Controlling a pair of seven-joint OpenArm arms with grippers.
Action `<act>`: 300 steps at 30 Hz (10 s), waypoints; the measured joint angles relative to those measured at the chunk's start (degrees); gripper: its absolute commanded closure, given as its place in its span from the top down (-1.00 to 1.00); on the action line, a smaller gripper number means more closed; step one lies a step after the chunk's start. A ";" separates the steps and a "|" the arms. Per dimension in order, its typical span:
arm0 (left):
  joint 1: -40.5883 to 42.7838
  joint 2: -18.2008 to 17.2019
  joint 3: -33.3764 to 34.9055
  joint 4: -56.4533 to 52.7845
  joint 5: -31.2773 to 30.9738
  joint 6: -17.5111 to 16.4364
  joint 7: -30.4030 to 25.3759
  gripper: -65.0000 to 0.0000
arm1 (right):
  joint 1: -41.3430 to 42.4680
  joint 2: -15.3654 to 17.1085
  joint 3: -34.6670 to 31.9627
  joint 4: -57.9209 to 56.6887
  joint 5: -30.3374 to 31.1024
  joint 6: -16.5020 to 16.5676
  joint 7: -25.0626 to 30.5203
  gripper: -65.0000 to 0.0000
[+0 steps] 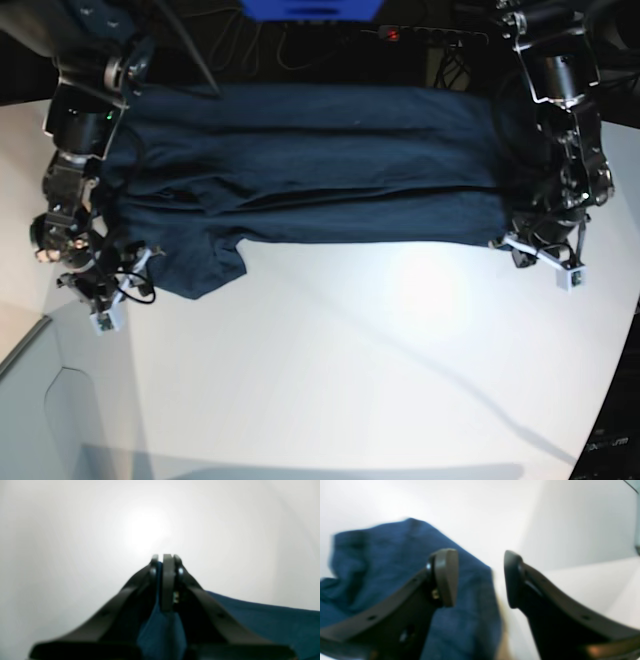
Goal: Layout the t-shirt on the table in an organized manner, then fold the t-shirt properly
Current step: 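Lower the folded edge with both grippers and pull it outward, then hold both ends of the navy band and smooth it flat, then lift the band end with the left gripper and carry it toward the right gripper, then lay the folded end onto the band and release the left gripper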
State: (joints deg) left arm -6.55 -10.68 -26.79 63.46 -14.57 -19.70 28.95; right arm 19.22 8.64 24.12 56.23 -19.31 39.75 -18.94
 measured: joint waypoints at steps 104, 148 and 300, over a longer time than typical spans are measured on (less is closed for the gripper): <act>17.35 -1.07 -2.21 22.93 -21.88 -0.70 0.22 -0.99 | -28.94 -0.46 -0.20 35.52 0.31 0.07 3.32 -1.00; 22.23 0.85 -5.75 15.28 -21.42 -0.66 -0.44 -0.99 | -36.92 -4.70 1.38 28.41 0.07 0.02 9.14 -1.00; 13.99 18.99 38.62 18.91 6.21 0.39 -0.46 -1.00 | -36.37 -3.56 1.27 23.52 1.73 -0.15 11.50 -0.25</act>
State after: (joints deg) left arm 7.44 8.32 11.84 82.37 -8.36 -19.31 28.49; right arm -17.15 5.08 25.39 79.75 -17.58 39.59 -7.44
